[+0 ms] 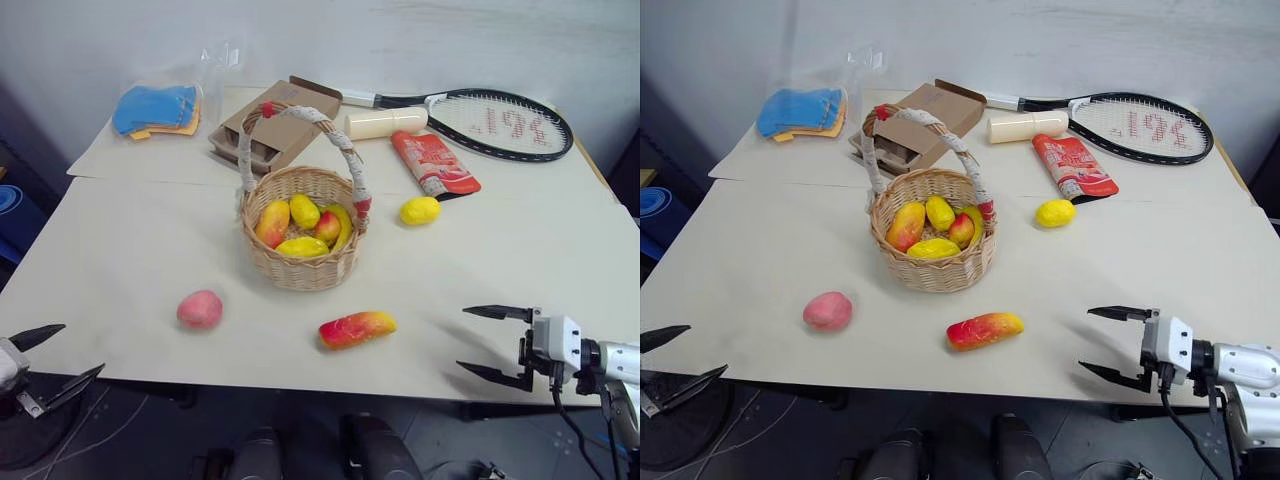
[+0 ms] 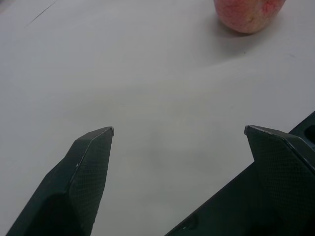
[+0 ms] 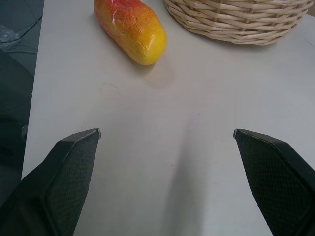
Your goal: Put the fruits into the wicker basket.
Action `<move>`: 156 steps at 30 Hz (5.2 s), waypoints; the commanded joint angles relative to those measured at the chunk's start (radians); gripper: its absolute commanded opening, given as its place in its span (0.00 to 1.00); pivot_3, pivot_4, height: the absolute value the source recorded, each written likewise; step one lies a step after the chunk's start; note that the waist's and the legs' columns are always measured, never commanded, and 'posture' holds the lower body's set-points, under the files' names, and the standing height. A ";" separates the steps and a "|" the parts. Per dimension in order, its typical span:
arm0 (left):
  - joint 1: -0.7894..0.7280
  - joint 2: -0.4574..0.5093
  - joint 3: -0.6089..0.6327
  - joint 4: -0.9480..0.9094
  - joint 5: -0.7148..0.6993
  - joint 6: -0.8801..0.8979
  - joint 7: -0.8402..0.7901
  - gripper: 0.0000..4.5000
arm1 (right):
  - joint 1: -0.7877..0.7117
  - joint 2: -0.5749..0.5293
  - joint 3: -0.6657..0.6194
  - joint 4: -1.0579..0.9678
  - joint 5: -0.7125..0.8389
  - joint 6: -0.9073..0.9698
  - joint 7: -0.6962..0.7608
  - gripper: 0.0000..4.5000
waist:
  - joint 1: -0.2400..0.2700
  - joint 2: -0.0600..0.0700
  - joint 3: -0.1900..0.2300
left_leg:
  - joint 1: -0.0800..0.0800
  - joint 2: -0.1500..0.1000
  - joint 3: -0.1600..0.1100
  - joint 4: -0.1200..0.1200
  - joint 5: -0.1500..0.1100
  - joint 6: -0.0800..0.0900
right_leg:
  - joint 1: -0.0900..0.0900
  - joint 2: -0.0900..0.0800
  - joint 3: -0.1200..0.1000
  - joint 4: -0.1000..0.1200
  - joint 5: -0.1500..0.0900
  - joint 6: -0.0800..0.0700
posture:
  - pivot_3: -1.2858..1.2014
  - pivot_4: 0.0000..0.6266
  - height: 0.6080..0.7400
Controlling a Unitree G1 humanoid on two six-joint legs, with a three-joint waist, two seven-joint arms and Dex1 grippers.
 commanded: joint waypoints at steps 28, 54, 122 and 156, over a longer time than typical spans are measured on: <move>-0.610 0.122 -0.633 -0.014 0.000 0.412 -0.030 1.00 | -0.098 0.124 0.081 -0.569 0.298 0.441 -0.207 1.00 | -0.002 0.001 0.000 | -0.003 0.003 0.003 0.003 -0.002 0.000 | -0.004 0.003 0.000 0.002 0.001 0.001 | 0.52 0.24 1.00; -1.155 -0.197 -0.691 -0.103 -0.106 0.619 0.258 0.99 | -0.024 0.175 -0.031 -0.466 0.258 0.419 -0.286 1.00 | 0.003 0.002 -0.001 | -0.006 0.007 0.007 0.021 -0.007 0.001 | -0.004 0.015 0.008 0.009 0.002 0.006 | 0.52 0.24 1.00; -0.458 0.042 -0.172 -0.569 -0.553 0.685 0.163 1.00 | -0.352 0.134 -0.014 -0.022 -0.102 0.426 -0.410 1.00 | -0.028 -0.002 0.001 | -0.011 0.008 0.007 0.021 -0.012 -0.007 | -0.021 0.018 0.014 0.024 -0.006 -0.007 | 0.52 0.24 1.00; -0.561 0.049 -0.288 -0.521 -0.537 0.685 0.169 1.00 | -1.330 0.437 0.382 1.174 -0.687 0.277 -0.586 0.91 | -0.084 0.000 0.004 | -0.001 0.021 0.013 0.020 -0.010 -0.023 | -0.022 0.034 0.028 0.029 -0.007 -0.010 | 0.52 0.24 1.00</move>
